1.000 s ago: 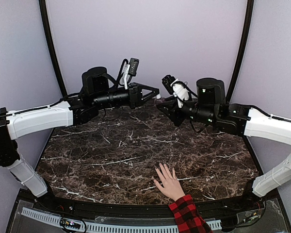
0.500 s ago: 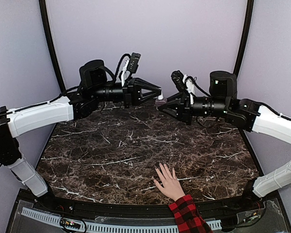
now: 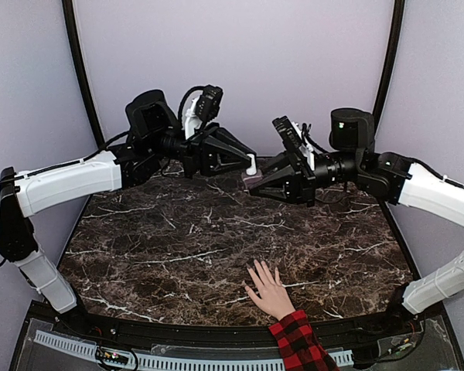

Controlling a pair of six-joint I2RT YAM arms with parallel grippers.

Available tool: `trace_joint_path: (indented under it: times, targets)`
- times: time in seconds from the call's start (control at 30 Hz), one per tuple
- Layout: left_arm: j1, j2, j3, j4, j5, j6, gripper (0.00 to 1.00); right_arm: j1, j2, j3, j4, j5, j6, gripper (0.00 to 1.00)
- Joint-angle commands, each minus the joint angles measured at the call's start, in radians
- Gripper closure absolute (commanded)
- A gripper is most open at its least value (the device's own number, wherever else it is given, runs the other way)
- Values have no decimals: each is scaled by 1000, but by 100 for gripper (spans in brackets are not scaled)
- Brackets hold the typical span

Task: Paint the nails
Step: Screw the nail polish bottle cap onto the nail polish bottle.

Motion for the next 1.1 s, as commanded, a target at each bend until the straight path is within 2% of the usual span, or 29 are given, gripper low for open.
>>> trace_joint_path:
  times: [0.0, 0.27, 0.53, 0.63, 0.87, 1.07]
  targets:
    - [-42, 28, -8, -112, 35, -8, 90, -5, -5, 55, 173, -55, -25, 100]
    - [14, -55, -10, -159, -68, 8, 71, -20, -39, 21, 130, 27, -38, 100]
    - [30, -187, -33, -247, -314, 98, 49, -20, -49, -23, 102, 210, -36, 100]
    - [30, -211, -59, -245, -434, 93, 46, -20, -41, -26, 103, 327, -19, 100]
    - [25, -227, -142, -157, -663, 19, 47, -16, -30, -42, 150, 604, 38, 100]
    - [2, -183, -118, -166, -782, -8, 47, 1, -3, -34, 161, 692, 53, 100]
